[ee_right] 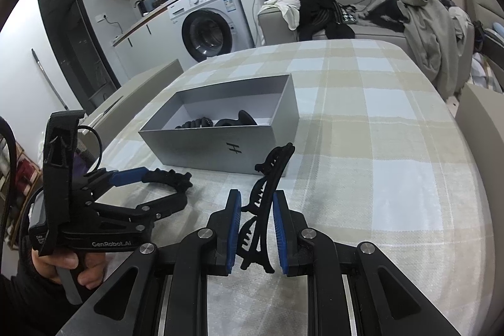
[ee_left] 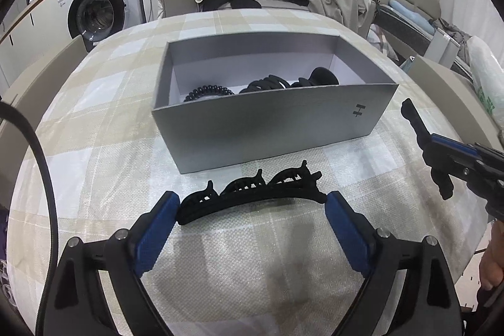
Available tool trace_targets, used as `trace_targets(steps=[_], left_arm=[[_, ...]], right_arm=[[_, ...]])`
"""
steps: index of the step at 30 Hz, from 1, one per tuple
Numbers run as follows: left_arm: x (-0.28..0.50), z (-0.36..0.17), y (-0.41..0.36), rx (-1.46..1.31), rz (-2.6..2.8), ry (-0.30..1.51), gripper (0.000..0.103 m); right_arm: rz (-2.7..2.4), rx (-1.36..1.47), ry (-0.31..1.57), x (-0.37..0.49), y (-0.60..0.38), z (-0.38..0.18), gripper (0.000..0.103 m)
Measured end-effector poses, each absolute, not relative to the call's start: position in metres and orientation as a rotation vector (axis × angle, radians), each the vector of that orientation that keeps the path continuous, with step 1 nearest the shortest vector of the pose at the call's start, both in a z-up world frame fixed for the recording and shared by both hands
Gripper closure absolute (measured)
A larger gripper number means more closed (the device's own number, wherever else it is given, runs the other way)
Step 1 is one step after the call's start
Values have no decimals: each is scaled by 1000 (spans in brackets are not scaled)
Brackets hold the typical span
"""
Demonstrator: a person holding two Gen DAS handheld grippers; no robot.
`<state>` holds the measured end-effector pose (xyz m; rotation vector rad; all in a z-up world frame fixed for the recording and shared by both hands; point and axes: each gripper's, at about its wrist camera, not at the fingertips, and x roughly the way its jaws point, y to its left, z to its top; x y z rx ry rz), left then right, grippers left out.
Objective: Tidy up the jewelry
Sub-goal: 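Carry both black claw clips over the grey box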
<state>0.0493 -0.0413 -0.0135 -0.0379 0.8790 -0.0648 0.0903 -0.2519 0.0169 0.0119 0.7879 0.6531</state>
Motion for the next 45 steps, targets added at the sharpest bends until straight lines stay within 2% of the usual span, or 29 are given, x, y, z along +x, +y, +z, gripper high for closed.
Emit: trace_targets(steps=[18, 31, 45], left_arm=[[50, 39, -39, -45, -104, 658, 13], [68, 47, -30, -65, -97, 584, 13], [83, 23, -21, -89, -72, 610, 13]], right_arm=[[770, 115, 694, 94, -243, 64, 84], [780, 163, 639, 123, -231, 86, 84], [786, 183, 681, 156, -219, 50, 84]])
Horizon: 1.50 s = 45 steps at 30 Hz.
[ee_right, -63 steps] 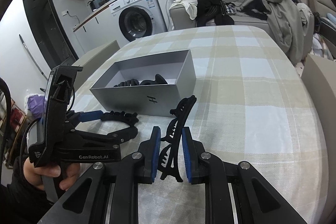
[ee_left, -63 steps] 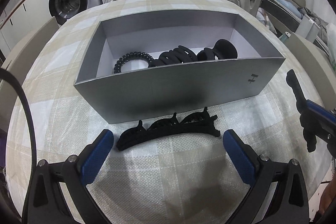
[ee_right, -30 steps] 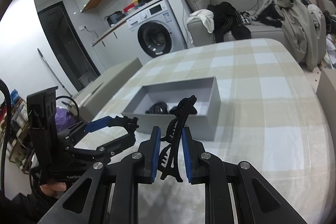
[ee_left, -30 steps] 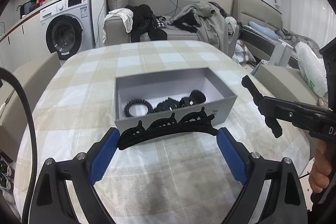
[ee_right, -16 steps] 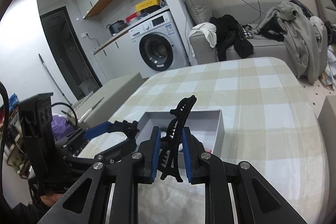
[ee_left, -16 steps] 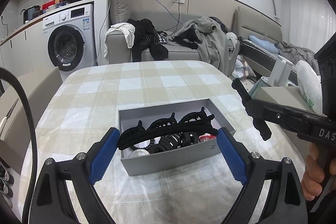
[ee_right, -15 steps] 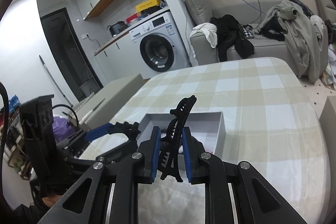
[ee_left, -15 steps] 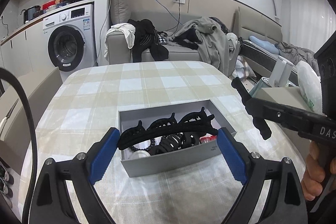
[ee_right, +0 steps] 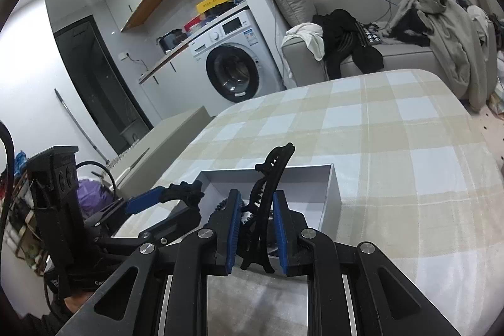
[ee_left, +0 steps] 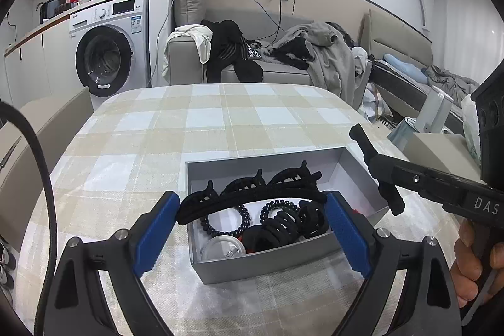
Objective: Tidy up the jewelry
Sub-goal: 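Carry both black claw clips over the grey box, then lower the claw clips into the box and open both grippers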
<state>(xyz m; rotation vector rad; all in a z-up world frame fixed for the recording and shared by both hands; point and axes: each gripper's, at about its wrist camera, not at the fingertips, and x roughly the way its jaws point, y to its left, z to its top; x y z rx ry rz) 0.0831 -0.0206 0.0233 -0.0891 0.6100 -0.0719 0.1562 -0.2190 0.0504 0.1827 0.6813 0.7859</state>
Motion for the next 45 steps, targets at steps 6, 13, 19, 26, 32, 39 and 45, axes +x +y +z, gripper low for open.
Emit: trace_targets(steps=[6, 13, 19, 26, 32, 39, 45], left_arm=[[83, 16, -27, -57, -59, 618, 13], [81, 17, -31, -35, -51, 607, 13], [81, 19, -30, -51, -62, 603, 13], [81, 19, -33, -37, -64, 600, 12], [81, 19, -33, -36, -64, 597, 13], [81, 19, -33, -34, -63, 589, 12], [81, 19, -34, -27, -64, 574, 12]], right_arm=[[767, 162, 641, 154, -213, 46, 84], [695, 110, 620, 155, -207, 40, 84], [684, 88, 598, 153, -206, 40, 84], [642, 85, 613, 160, -208, 36, 84], [648, 80, 622, 160, -207, 35, 84], [637, 88, 610, 159, -210, 36, 80], [644, 102, 614, 158, -213, 38, 73]])
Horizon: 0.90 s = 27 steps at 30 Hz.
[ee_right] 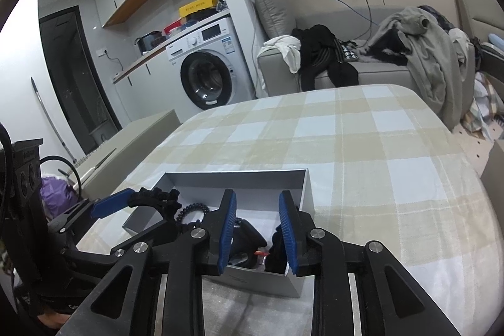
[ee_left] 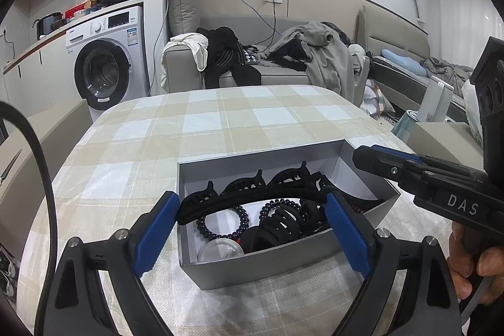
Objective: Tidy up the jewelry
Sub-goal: 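Lower the claw clips into the box and open both grippers, then withdraw both grippers from the grey box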
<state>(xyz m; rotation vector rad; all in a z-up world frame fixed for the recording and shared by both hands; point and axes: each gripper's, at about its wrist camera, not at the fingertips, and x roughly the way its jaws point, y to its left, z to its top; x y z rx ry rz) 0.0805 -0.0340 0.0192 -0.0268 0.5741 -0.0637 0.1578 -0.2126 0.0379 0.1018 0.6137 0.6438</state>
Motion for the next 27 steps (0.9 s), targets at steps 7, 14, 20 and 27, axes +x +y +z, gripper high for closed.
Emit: trace_targets(steps=[7, 14, 20, 27], left_arm=[[81, 19, -33, -31, -72, 576, 12], [74, 25, -29, -31, -80, 568, 1], [52, 28, -23, -14, -82, 551, 1], [40, 22, -19, -21, -60, 525, 1]], right_arm=[[646, 115, 600, 156, -217, 42, 53], [656, 114, 589, 149, -224, 47, 23], [663, 131, 557, 137, -240, 56, 0], [701, 33, 497, 112, -243, 52, 0]])
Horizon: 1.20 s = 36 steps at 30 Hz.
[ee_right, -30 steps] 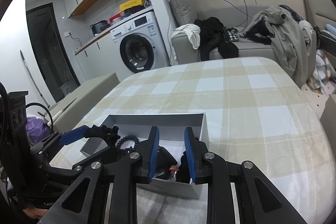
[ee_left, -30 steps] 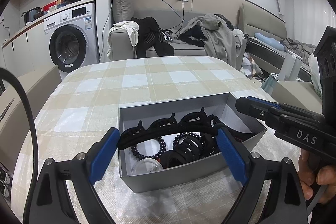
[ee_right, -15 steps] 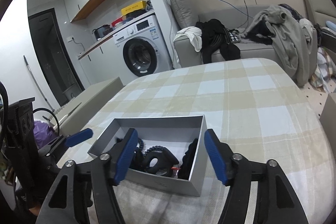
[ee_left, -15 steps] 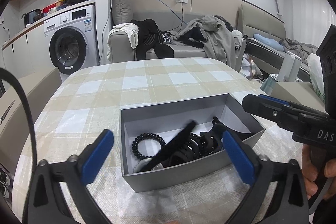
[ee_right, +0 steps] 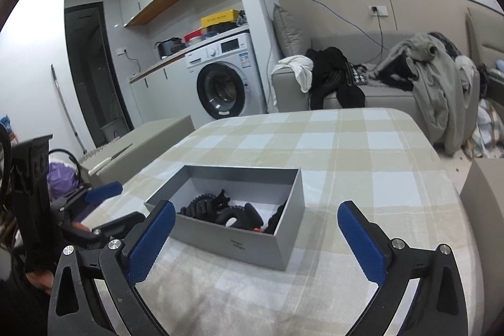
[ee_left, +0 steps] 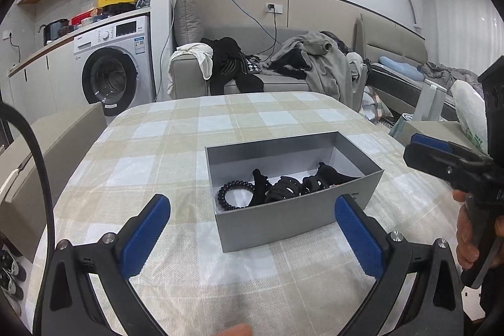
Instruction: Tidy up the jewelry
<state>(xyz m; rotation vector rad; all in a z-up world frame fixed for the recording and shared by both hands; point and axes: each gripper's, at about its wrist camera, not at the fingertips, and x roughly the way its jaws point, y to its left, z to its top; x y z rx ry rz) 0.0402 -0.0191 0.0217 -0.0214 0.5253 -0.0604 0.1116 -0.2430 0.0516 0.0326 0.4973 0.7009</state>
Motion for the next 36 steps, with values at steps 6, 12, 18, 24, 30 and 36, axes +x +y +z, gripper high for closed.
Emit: trace_targets(steps=[6, 12, 18, 24, 30, 36], left_arm=[[34, 17, -20, 2, -46, 483, 1], [39, 15, -11, -37, -42, 486, 1], [38, 14, -6, -67, -52, 485, 1], [34, 15, -7, -61, -61, 471, 1], [33, 15, -8, -56, -67, 466, 1], [33, 15, -8, -57, -68, 466, 1]], right_arm=[[718, -18, 454, 100, -236, 48, 0], [738, -59, 429, 93, -229, 42, 0], [756, -84, 389, 86, -227, 44, 0], [766, -84, 365, 81, -229, 45, 0], [768, -85, 361, 81, -228, 45, 0], [765, -79, 364, 83, -229, 45, 0]])
